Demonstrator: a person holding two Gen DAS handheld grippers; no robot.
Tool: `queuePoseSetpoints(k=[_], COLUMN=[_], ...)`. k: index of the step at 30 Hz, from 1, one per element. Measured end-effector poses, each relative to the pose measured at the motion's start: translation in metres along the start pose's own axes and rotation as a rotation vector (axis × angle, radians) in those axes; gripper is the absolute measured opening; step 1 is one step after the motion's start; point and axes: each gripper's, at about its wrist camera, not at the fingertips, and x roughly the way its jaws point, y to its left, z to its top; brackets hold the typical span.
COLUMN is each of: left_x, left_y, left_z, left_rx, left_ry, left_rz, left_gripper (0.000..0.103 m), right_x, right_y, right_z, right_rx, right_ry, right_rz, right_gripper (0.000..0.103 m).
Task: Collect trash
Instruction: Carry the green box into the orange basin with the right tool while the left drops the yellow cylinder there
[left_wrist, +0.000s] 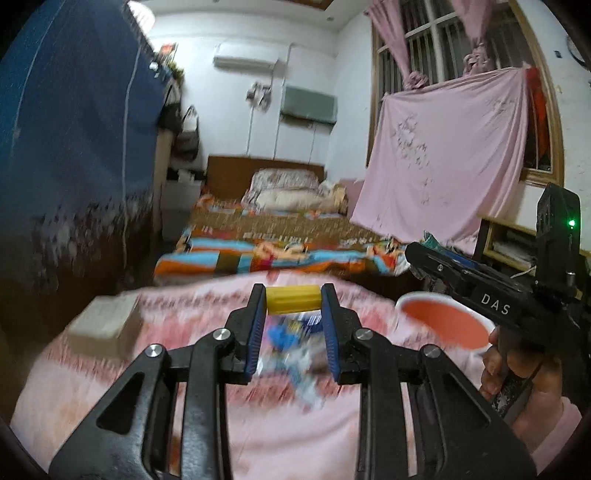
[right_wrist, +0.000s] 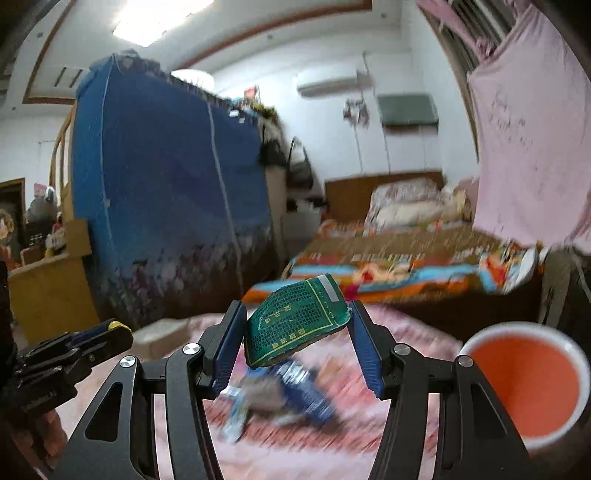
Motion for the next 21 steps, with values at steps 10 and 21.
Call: queuePoseSetpoints(k=[10, 21], left_x=[0.056, 0.111], left_y=[-0.055, -0.138], left_z=[0.038, 0.037], left_rx=[0.044, 0.141], left_ry=[-0.015, 0.118], left_rz=[-0.147, -0.329], left_gripper=[0.014, 0.014], right_x=[-0.013, -0.031], right_y=[-0.064, -0.151], right_z=[0.03, 0.007], right_rx=[-0.017, 0.106], right_ry=[-0.087, -0.004], right_rz=[-0.224, -0.439], right_gripper=[0.055, 0.056])
